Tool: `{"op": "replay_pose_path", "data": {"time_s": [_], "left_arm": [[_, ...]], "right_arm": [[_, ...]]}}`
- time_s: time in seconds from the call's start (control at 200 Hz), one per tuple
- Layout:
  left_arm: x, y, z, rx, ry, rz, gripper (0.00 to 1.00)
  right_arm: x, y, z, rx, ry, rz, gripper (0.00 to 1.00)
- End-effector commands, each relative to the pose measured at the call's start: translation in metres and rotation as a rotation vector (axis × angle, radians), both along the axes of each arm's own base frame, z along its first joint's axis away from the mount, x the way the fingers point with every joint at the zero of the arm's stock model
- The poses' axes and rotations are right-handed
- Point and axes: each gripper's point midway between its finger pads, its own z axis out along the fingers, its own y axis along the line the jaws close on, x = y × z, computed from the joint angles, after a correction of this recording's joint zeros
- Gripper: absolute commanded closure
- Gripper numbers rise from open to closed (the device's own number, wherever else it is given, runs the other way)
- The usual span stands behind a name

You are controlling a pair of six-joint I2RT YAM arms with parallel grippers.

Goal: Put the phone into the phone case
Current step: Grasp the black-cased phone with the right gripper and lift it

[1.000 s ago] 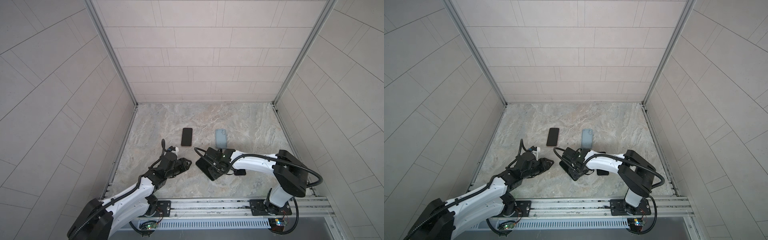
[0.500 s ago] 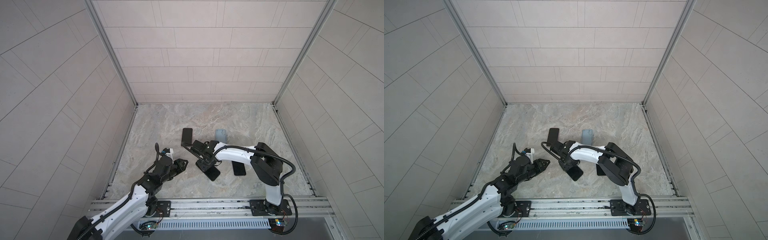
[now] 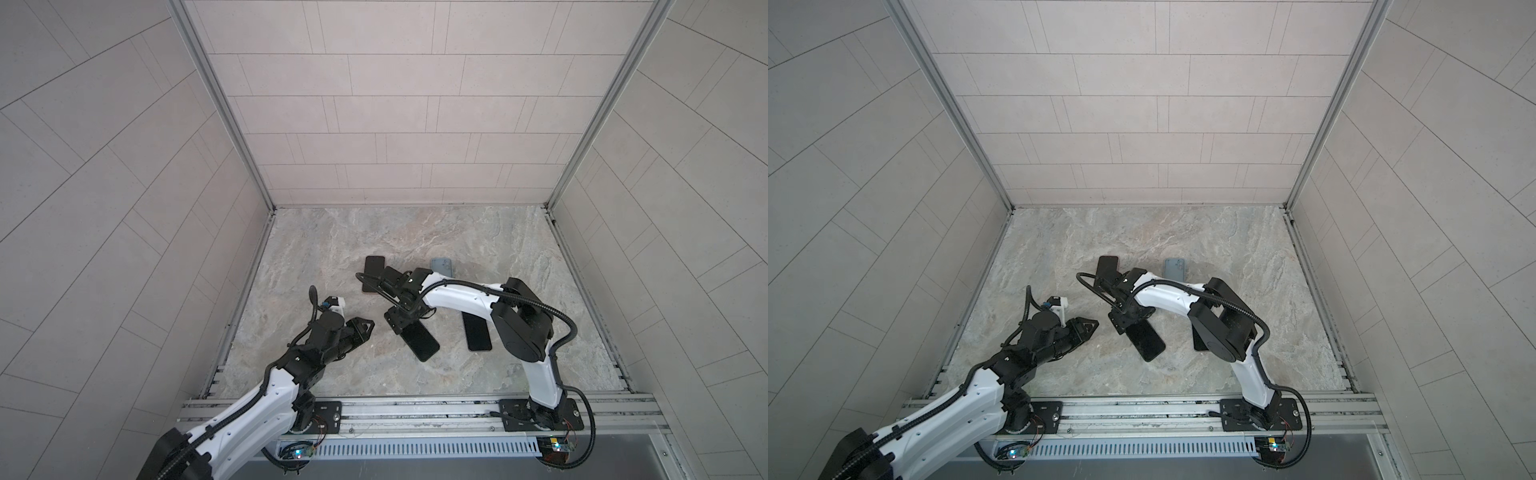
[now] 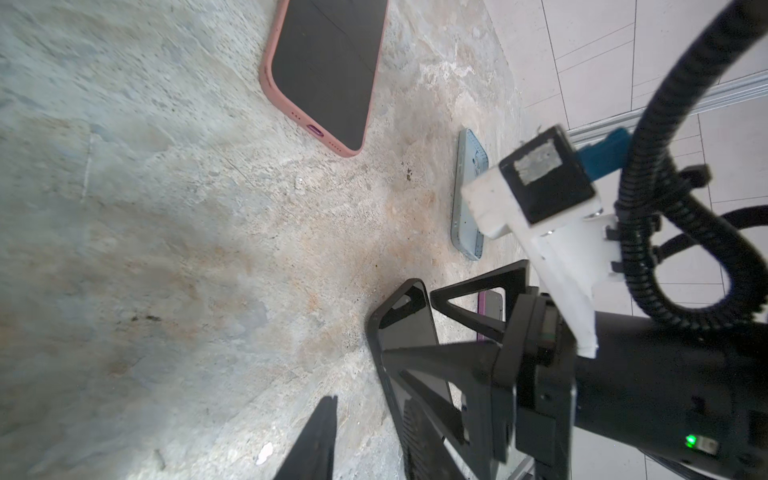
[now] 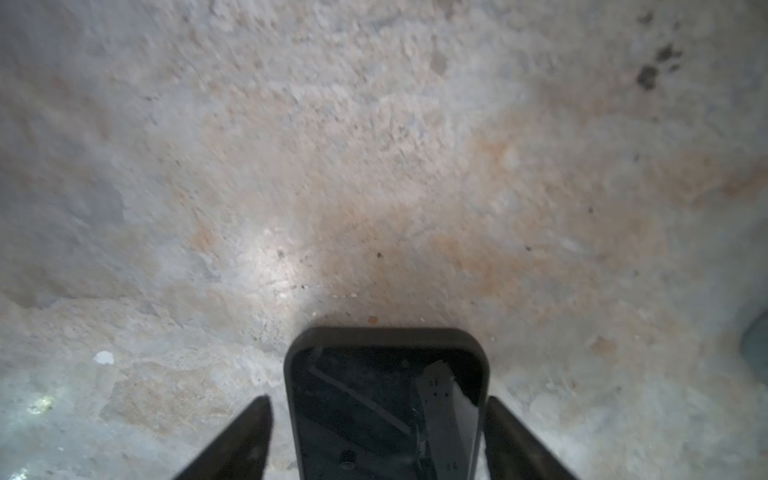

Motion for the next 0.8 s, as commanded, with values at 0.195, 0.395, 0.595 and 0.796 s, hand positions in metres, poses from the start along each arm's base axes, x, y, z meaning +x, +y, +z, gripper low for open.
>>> {"op": "replay_pose_path", "data": {"time_s": [0.195, 0.395, 0.595, 0.796], "left_arm": [[-0.002, 0.006, 0.001, -0.031, -0.05, 0.011, 0.65], [-0.004, 0.01, 0.002, -0.04, -0.059, 0.028, 0.64], [-0.003, 0.012, 0.003, -0.044, -0.061, 0.037, 0.64], [-0.005, 0.014, 0.004, -0.048, -0.07, 0.048, 0.64]], "right_arm": [[-0.036, -0.042, 0.011, -0.013, 0.011, -0.018, 0.0], [-0.06, -0.05, -0.006, -0.03, 0.04, -0.018, 0.0], [-0.07, -0.049, -0.02, -0.047, 0.059, -0.03, 0.01], [-0.075, -0.048, -0.025, -0.065, 0.052, -0.044, 0.02]]}}
